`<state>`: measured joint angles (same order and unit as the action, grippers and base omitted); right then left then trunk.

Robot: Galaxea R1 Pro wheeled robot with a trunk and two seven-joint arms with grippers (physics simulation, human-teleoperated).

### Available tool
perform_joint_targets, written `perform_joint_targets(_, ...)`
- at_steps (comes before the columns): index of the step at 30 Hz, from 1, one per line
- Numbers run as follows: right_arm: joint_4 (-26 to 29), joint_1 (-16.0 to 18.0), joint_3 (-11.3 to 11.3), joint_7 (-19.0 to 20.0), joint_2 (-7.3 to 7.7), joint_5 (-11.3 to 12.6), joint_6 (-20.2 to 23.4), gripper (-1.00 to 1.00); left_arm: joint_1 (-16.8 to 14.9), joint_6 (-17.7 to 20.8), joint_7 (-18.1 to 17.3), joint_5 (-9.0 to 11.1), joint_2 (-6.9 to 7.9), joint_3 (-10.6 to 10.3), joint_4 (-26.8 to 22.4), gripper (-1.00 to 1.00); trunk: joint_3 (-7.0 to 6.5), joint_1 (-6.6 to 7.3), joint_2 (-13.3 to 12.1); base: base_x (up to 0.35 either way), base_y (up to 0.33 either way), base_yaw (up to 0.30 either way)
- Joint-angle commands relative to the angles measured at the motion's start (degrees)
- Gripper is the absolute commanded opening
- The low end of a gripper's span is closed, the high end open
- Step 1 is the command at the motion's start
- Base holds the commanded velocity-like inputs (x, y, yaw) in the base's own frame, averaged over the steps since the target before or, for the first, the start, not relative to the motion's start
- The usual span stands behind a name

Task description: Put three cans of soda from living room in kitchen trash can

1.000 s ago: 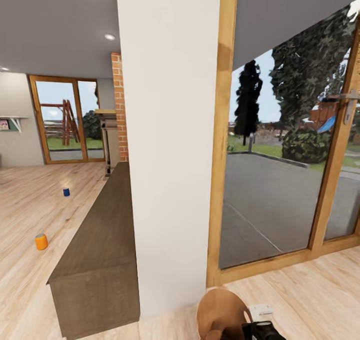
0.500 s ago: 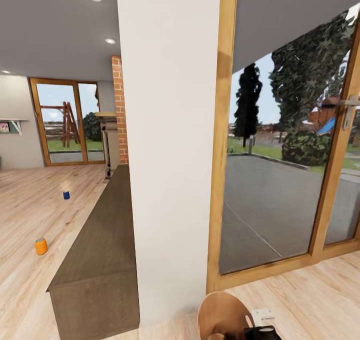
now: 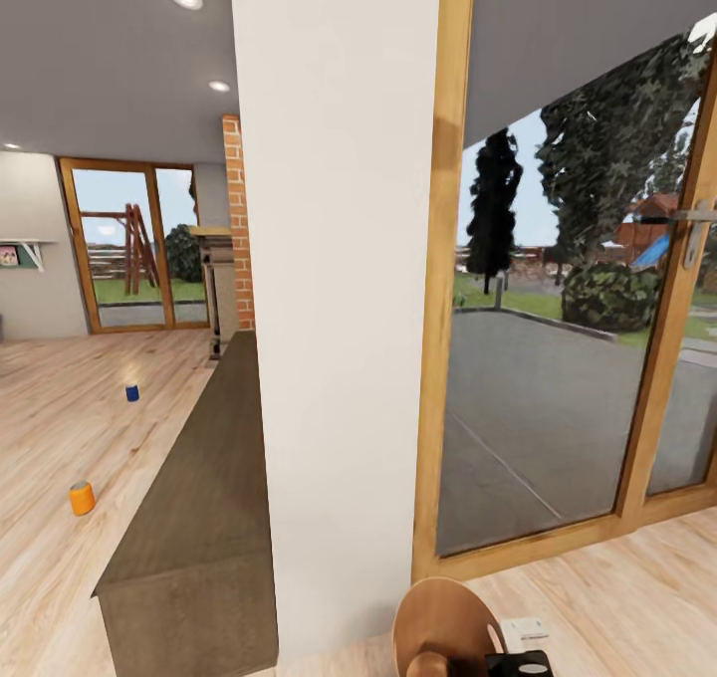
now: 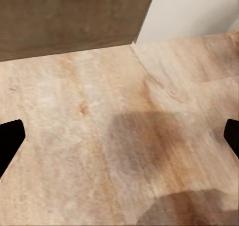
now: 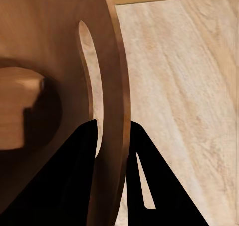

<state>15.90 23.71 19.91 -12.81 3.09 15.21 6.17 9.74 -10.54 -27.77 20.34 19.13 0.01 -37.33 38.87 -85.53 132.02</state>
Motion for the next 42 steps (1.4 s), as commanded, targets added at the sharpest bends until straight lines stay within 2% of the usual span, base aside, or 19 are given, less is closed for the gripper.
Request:
perform_joint_targets(1,0.0,0.0,-0.1,0.4,0.01,-0.1,-0.1,-1.0,-0.4,0.0,0.5,0.0,-0.03,0.0,0.0,1.0,-0.19,0.23,-0.4,0.0,0.0,0.0)
perform_joint_targets(3,-0.3,0.0,-0.1,1.8,0.18,-0.1,-0.5,-1.0,-2.5,0.1,3.3,-0.1,-0.5,-0.1,-0.1,1.0,-0.55,0.67,-1.2,0.0,0.0,0.0)
perform_joint_targets(8,-1.5,0.0,-0.2,4.9,0.31,-0.1,-2.0,-1.0,-5.2,1.4,7.0,-0.1,-0.93,-0.3,-0.3,1.0,-1.44,1.77,-3.2,0.0,0.0,0.0)
perform_joint_targets(10,-2.3,0.0,-0.2,5.9,0.36,-0.1,-2.8,-1.0,-7.5,2.4,8.8,-0.1,-1.26,-0.3,-0.3,1.0,-1.8,2.21,-4.0,0.0,0.0,0.0)
perform_joint_targets(15,-3.7,-0.1,-0.2,6.1,0.27,-0.1,-4.6,-1.0,-8.1,1.9,10.1,-0.1,-1.34,-0.2,0.4,1.0,-2.7,3.3,-6.0,0.0,0.0,0.0)
perform_joint_targets(27,-4.0,-1.6,-0.3,6.1,0.75,-0.2,-5.3,-1.0,-8.2,-1.3,10.3,0.0,-1.86,0.0,3.3,1.0,-4.85,5.94,-10.8,0.0,0.0,0.0)
perform_joint_targets(31,-3.6,-2.4,-0.2,6.1,1.28,-0.2,-7.3,-1.0,-8.2,-2.0,10.4,-0.1,-1.89,0.1,3.5,1.0,-5.57,6.82,-12.4,0.0,0.0,0.0)
perform_joint_targets(41,-3.4,-2.9,-0.2,6.1,1.46,-0.2,-8.2,-1.0,-8.2,-3.4,10.4,-0.1,-1.9,0.2,3.7,1.0,-7.37,9.01,-16.5,0.0,0.0,0.0)
perform_joint_targets(42,-3.5,-3.1,-0.2,6.1,1.47,-0.2,-9.7,-1.0,-8.2,-3.4,10.4,-0.1,-1.9,0.2,3.7,1.0,-7.55,9.23,-16.9,0.0,0.0,0.0)
